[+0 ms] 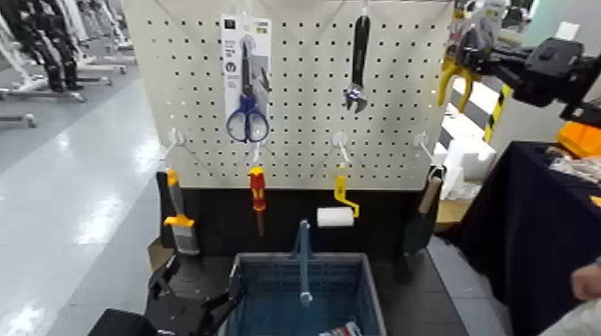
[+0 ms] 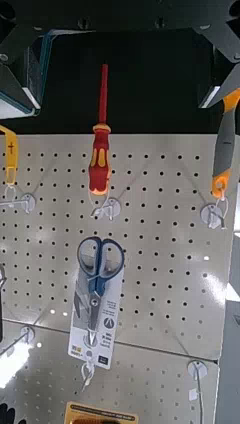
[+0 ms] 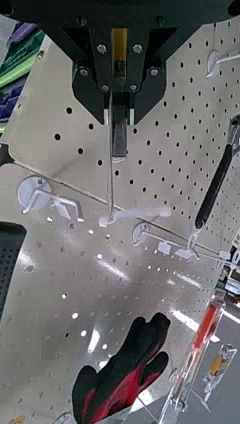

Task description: Put the yellow pliers into the crate.

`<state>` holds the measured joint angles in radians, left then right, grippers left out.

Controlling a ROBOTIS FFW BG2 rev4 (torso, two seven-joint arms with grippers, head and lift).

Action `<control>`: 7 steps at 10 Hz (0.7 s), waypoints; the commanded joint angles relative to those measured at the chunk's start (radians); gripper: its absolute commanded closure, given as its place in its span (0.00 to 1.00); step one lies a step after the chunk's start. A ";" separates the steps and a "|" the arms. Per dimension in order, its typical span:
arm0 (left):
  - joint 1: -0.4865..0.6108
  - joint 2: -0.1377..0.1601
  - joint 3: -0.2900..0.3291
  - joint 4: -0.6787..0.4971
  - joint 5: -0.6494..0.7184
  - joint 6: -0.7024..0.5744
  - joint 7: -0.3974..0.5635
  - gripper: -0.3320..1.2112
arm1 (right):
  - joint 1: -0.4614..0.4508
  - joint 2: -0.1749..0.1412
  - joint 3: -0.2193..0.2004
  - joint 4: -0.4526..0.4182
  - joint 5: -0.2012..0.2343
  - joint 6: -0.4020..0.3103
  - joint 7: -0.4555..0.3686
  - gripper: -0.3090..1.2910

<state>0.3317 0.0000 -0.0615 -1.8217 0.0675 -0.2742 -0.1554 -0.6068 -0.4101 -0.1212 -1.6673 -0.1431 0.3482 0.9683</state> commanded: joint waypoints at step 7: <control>-0.017 0.002 -0.020 -0.007 -0.002 0.030 0.000 0.30 | 0.150 0.014 -0.123 -0.270 -0.027 0.110 0.000 0.91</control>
<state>0.3178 0.0003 -0.0800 -1.8283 0.0662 -0.2460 -0.1550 -0.4813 -0.4048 -0.2295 -1.9089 -0.1640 0.4487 0.9692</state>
